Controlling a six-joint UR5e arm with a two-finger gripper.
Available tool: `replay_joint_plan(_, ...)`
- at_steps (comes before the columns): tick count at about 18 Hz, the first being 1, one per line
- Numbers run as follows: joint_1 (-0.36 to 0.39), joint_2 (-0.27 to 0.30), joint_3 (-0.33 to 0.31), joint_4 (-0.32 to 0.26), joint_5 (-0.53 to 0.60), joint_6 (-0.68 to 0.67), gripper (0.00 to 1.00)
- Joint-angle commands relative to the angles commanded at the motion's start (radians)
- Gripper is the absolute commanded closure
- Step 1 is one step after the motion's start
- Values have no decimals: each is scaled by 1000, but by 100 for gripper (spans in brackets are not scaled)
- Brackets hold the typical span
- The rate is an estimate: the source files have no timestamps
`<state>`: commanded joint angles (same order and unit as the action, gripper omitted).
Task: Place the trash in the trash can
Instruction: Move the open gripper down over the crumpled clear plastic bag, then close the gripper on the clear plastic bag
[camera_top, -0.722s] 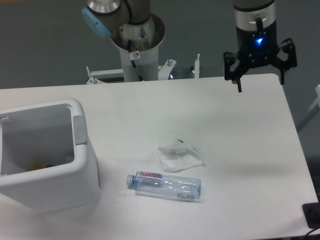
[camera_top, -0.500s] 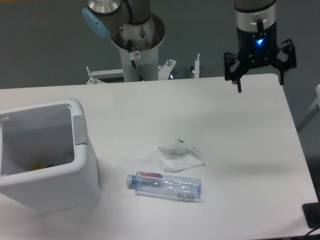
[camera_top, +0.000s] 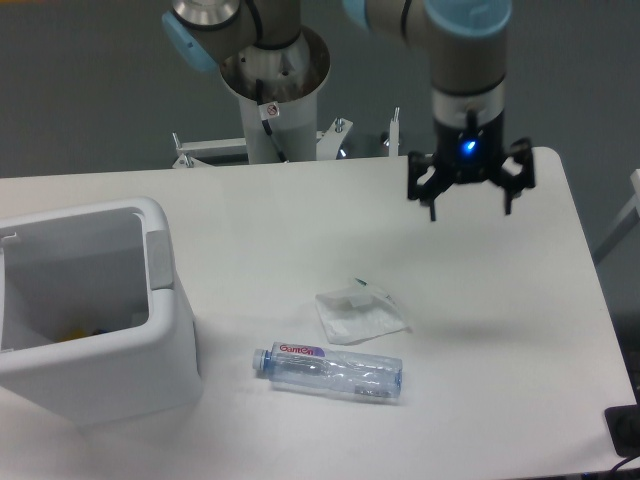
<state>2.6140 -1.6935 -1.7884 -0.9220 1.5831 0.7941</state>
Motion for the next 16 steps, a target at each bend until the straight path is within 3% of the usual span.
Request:
replay_joint_plan(4, -32, -53, -60, -1, 8, 343, 0)
replay_joint_plan(8, -68, -98, -121, 3, 3, 491, 0)
replay_joint_plan(10, -83, -129, -132, 15, 0, 505, 0)
replay_joint_plan(13, -110, -204, -131, 96, 0, 491, 0)
replay_joint_plan(16, -126, -232, -112, 115, -2, 433, 1)
